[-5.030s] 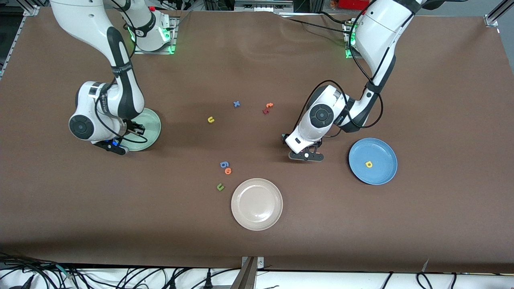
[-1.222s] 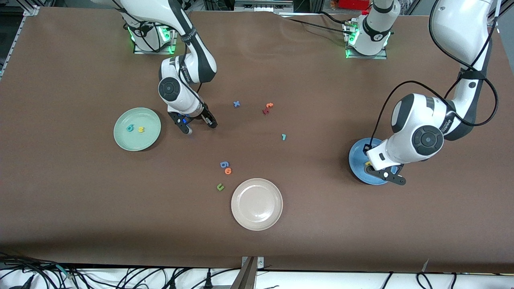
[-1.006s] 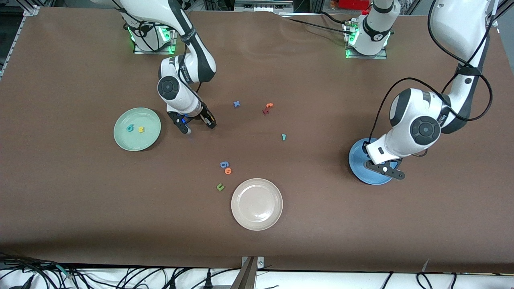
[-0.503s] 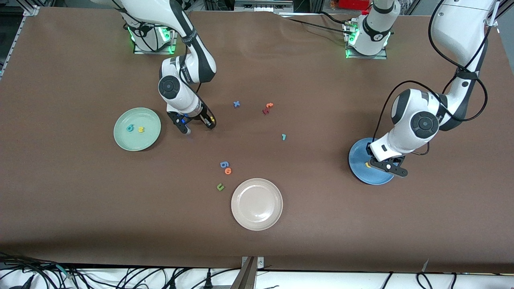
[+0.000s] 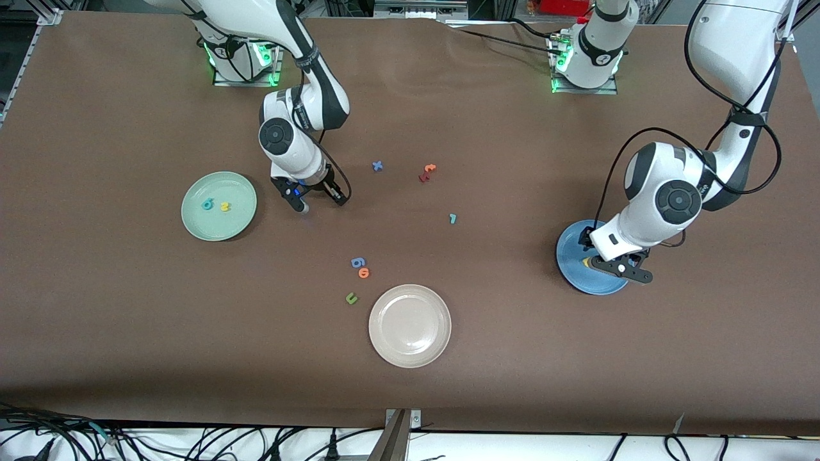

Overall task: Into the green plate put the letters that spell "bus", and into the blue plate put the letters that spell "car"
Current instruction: 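Grasp the yellow u with the right gripper while the left gripper reaches teal l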

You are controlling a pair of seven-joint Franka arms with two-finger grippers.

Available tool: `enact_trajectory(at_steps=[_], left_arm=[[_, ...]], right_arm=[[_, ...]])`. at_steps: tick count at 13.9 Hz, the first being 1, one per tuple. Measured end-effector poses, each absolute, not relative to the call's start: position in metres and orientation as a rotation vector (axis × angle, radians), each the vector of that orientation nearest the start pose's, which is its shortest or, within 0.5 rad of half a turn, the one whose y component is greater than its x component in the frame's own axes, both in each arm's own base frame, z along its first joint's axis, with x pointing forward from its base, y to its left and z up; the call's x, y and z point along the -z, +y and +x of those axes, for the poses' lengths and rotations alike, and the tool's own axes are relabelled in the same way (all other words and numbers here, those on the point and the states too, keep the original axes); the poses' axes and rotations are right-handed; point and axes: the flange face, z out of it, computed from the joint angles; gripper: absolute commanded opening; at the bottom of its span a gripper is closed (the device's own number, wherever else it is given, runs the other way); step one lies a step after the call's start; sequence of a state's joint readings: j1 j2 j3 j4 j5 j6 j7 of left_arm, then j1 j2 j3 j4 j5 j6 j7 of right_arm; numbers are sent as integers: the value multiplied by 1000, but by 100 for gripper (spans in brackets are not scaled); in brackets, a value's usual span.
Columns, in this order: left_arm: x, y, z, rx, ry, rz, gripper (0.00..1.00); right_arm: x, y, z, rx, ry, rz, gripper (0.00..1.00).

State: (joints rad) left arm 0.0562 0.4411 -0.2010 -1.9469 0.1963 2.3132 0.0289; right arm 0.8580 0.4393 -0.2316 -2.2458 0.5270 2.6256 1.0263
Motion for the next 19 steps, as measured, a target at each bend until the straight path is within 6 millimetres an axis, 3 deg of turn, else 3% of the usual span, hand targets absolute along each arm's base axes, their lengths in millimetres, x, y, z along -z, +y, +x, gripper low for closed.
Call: enact_trajectory(at_steps=[2,6,8,10,12,15,17,19], left_arm=[[-254,-119,603,-98,363,-3075,83],[-249,-270,553,-120,144,-3112,81],[-245,-328,529,-162,63,-3154,79],[-239,-368,514,-184,14,-3170,75],[-226,-394,509,-195,-2,-3173,71],[-200,-404,512,-207,-14,-3181,70],[-189,-402,513,-210,-25,-3181,69],[-185,-401,514,-211,-31,-3181,66]], right_arm=[[-170,299,442,-196,1252,-2783,43],[-174,301,443,-190,1246,-2778,8],[-175,300,442,-192,1246,-2777,2],[-175,301,442,-191,1245,-2777,2],[-175,300,443,-199,1248,-2779,2],[-190,289,461,-304,1271,-2801,2],[-222,269,489,-385,1245,-2846,2],[-256,234,514,-465,1182,-2886,2]])
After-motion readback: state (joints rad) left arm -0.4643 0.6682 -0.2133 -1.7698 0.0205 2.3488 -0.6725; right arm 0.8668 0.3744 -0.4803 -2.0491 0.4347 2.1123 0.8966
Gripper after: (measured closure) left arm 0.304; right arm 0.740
